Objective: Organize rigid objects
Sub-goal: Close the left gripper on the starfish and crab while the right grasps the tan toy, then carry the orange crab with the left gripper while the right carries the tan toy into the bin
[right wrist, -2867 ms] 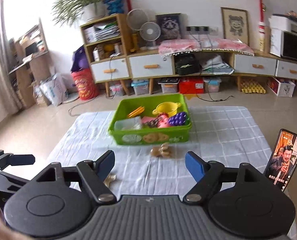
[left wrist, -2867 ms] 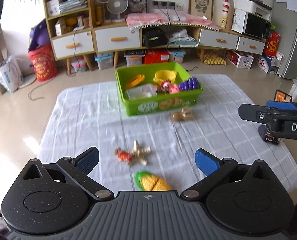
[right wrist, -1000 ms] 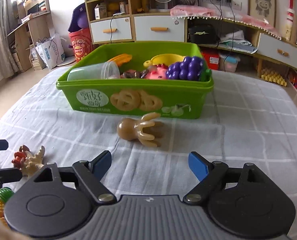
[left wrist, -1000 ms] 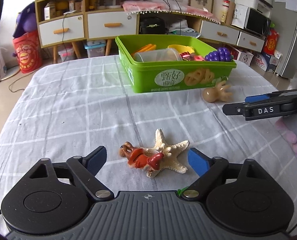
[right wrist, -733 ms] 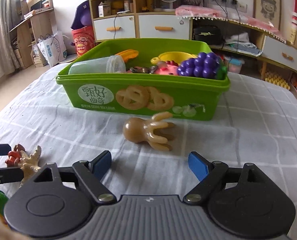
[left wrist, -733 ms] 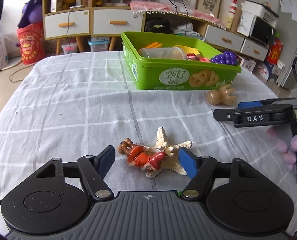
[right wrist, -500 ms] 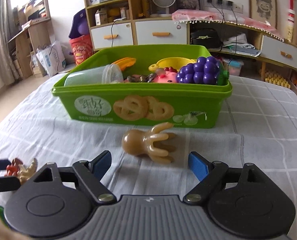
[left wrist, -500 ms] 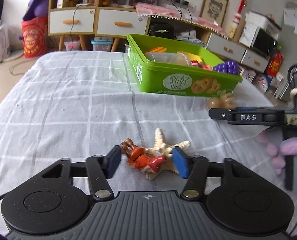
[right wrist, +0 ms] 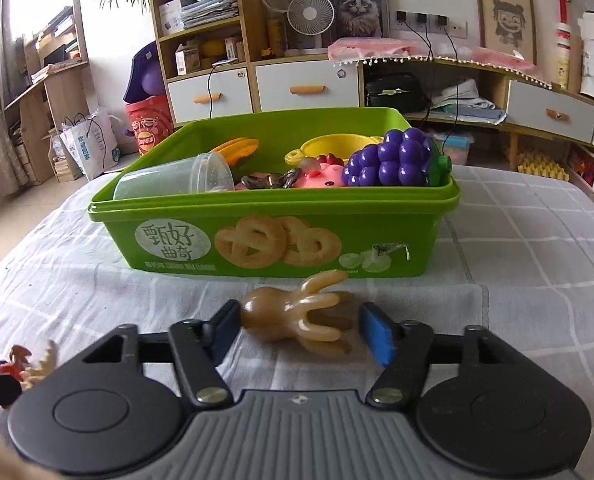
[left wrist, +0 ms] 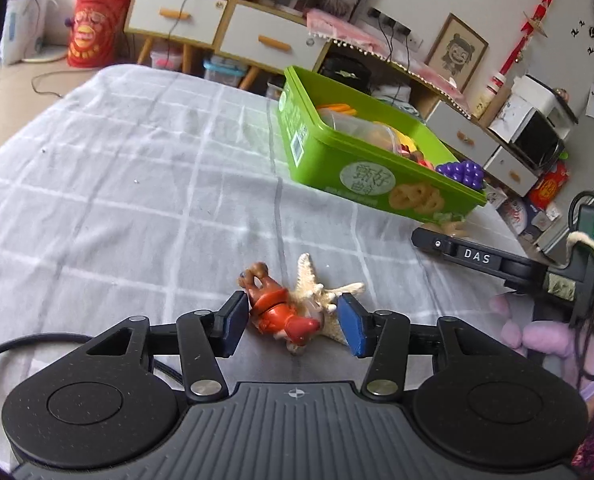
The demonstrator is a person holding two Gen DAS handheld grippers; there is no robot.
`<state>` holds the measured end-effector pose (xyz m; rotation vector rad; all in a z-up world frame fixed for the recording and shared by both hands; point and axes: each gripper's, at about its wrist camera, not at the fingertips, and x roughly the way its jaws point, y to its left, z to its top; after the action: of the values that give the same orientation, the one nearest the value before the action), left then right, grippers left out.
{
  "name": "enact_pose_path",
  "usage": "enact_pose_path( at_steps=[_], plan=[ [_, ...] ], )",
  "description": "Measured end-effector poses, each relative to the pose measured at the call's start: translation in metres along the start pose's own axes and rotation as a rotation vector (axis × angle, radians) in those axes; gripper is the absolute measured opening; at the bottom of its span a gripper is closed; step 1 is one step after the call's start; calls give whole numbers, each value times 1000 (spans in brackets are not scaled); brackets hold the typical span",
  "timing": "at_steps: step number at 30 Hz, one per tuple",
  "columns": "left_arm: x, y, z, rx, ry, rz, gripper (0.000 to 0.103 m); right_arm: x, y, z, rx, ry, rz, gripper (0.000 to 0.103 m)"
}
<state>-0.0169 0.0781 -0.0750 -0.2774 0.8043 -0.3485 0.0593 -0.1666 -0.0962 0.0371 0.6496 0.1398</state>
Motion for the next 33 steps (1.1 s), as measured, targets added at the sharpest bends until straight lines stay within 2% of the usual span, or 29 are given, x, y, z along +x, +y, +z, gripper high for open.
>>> enact_pose_path(
  at_steps=[3,5,8,16,21,24,27,33],
  plan=[
    [-5,-2,2,10,-10,17,46,-4,-5,-2,20,-8,5,47],
    [-7,-2,3,14,-7,29,44,-6,-6,-3,34,-10,4,47],
    [-6,-2,2,10,2,58,44,-10,-5,-6,36,-8,5,47],
    [-12,3,-2,-49,7,69,44,-29,-4,-20,21,-6,17,47],
    [-13,4,-1,-86,-19,128,45,-35,-12,-21,50,-9,9,47],
    [-7,10,-7,-160,-70,144,48,-34,-15,-18,81,-11,16,47],
    [-7,2,-7,-133,-77,184,48,-36,-17,-17,95,-8,20,47],
    [-8,9,-7,-166,-118,207,47,-37,-16,-18,90,-4,11,47]
  ],
)
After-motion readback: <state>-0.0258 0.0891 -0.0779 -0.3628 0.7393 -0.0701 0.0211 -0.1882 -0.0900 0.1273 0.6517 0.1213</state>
